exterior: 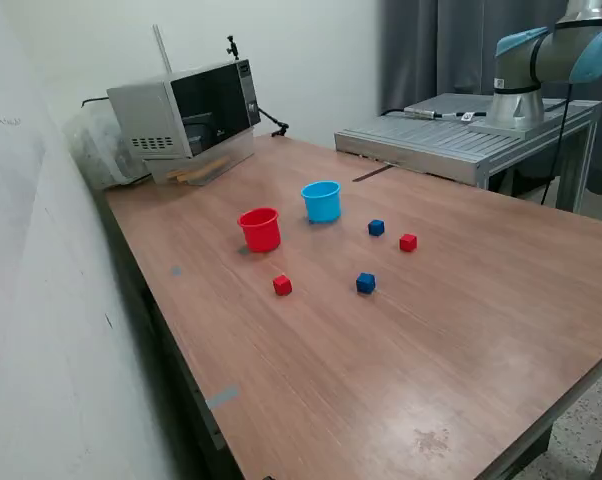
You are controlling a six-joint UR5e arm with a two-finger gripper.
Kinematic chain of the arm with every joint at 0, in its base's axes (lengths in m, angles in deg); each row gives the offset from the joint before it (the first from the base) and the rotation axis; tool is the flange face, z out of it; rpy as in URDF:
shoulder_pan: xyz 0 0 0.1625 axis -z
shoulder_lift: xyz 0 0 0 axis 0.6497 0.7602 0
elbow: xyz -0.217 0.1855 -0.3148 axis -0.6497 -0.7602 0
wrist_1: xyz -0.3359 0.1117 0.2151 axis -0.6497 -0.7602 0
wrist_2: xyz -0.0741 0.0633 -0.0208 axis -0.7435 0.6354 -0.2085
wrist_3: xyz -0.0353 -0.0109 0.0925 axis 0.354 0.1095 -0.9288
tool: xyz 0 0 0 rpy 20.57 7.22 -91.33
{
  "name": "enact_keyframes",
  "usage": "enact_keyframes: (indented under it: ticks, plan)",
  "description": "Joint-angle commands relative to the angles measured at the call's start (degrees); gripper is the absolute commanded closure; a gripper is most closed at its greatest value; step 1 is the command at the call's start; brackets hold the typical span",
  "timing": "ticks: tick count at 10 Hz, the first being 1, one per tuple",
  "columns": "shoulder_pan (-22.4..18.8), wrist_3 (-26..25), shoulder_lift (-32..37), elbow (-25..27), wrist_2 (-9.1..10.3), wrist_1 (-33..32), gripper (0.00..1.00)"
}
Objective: Place red objects in the red bin, and blue objects in the blue bin.
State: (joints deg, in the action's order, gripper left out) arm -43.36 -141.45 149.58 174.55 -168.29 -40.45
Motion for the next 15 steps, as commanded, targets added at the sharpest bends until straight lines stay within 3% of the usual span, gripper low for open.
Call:
enact_keyframes:
  ticks: [1, 3, 14, 15]
  plan:
    - [-0.32, -0.07, 0.09, 0.38, 0.30, -0.36, 0.00]
    - [-0.50, 0.11, 0.79, 1.69, 2.14, -3.59, 0.00]
    - [-0.24, 0.28, 1.06, 1.71, 2.24, -3.70, 0.00]
    - [0.11, -0.24, 1.06, 1.61, 2.06, -7.27, 0.00]
